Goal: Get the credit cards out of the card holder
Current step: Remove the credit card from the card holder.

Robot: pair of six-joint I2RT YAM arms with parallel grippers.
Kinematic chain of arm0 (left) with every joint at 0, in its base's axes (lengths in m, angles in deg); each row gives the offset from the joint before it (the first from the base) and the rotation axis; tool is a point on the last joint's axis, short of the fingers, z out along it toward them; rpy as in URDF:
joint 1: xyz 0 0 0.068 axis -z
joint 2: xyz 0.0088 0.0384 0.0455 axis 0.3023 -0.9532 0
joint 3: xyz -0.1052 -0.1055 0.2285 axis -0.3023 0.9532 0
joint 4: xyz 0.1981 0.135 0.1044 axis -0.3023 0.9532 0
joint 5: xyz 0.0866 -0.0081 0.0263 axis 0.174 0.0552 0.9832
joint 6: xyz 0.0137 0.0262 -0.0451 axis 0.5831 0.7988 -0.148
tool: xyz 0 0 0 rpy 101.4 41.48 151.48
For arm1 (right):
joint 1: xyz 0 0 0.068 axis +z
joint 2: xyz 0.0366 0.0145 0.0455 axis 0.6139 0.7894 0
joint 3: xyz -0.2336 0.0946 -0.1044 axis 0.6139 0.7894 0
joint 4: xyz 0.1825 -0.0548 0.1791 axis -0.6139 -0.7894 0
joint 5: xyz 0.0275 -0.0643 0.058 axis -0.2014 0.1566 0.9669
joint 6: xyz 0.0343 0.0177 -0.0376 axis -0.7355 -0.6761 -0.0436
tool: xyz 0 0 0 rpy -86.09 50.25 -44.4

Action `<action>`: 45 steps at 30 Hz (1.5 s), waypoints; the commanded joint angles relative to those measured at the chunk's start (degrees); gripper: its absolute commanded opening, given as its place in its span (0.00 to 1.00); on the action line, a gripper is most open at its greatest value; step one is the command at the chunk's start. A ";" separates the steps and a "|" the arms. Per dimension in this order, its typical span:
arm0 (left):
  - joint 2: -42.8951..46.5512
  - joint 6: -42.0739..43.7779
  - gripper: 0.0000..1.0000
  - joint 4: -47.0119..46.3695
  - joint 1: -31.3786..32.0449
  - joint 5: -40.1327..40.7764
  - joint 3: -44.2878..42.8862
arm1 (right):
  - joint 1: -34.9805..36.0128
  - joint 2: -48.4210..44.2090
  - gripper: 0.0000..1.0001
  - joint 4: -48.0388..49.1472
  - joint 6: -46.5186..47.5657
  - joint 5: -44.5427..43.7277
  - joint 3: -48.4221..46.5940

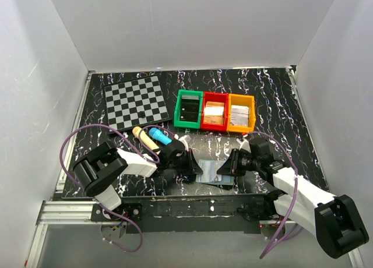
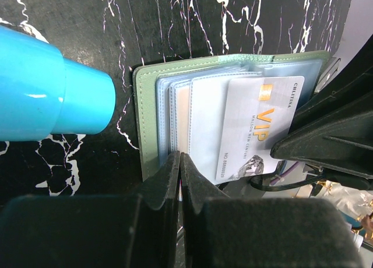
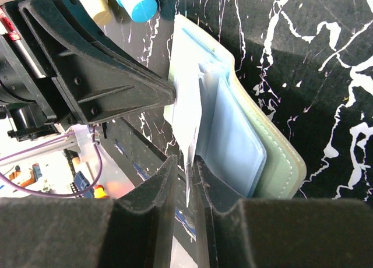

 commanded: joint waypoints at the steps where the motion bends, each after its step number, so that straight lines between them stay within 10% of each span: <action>1: -0.72 0.91 0.00 3.33 -0.24 1.28 1.52 | -0.47 -0.93 0.23 -0.73 1.23 -0.23 -2.09; 45: -0.37 0.82 0.00 3.24 -0.24 1.45 1.78 | -3.02 -4.10 0.01 -7.40 3.34 0.21 -3.59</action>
